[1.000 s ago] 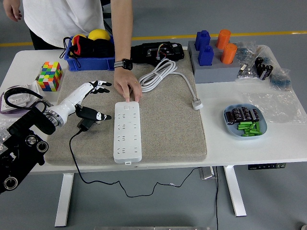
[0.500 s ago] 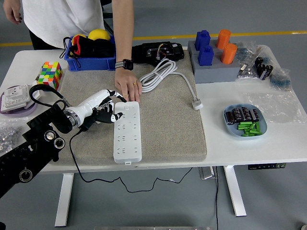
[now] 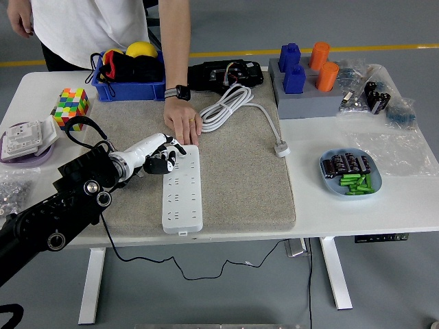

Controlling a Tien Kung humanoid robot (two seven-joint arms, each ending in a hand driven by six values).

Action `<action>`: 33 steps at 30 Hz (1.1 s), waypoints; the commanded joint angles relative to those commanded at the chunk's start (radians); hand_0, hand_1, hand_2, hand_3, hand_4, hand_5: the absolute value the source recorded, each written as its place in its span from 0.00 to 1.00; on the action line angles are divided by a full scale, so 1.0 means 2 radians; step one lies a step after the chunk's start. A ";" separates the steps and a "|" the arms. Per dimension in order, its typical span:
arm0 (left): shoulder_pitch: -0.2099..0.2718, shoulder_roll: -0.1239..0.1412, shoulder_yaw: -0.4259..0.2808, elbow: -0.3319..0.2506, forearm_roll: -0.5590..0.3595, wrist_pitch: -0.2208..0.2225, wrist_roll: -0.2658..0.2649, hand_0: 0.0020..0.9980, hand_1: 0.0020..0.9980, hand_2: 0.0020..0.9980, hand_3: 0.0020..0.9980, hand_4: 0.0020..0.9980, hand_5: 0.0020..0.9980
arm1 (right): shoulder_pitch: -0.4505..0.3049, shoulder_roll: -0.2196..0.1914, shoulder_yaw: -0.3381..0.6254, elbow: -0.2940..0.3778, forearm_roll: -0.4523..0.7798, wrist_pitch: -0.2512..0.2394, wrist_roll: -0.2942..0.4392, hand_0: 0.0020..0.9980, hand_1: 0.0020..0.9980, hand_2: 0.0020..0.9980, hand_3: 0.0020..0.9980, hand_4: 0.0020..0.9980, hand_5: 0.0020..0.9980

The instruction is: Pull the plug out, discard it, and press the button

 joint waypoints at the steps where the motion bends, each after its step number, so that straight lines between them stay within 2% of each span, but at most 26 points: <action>1: -0.002 -0.001 0.001 0.003 0.001 0.001 0.000 0.04 0.02 0.14 0.68 0.07 0.00 | 0.000 0.000 0.000 0.000 0.000 0.000 0.000 0.73 0.68 0.66 0.64 0.74 0.58; 9: -0.011 -0.008 0.006 0.023 0.003 0.008 0.000 0.04 0.02 0.14 0.69 0.06 0.00 | -0.001 0.000 -0.001 0.000 0.000 0.000 0.000 0.73 0.68 0.66 0.64 0.74 0.58; 18: -0.020 -0.010 0.022 0.041 0.002 0.010 -0.002 0.04 0.02 0.14 0.69 0.05 0.00 | -0.001 0.000 -0.001 0.000 0.000 0.000 0.000 0.73 0.68 0.66 0.64 0.74 0.58; 25: -0.023 -0.012 0.024 0.046 0.010 0.013 -0.001 0.04 0.02 0.14 0.69 0.05 0.00 | 0.000 -0.001 -0.001 0.000 0.001 0.000 0.000 0.73 0.68 0.66 0.64 0.74 0.58; 33: -0.025 -0.013 0.042 0.049 0.007 0.014 -0.002 0.04 0.02 0.14 0.69 0.06 0.00 | -0.001 0.000 -0.001 0.000 0.001 0.000 0.000 0.73 0.68 0.66 0.64 0.74 0.58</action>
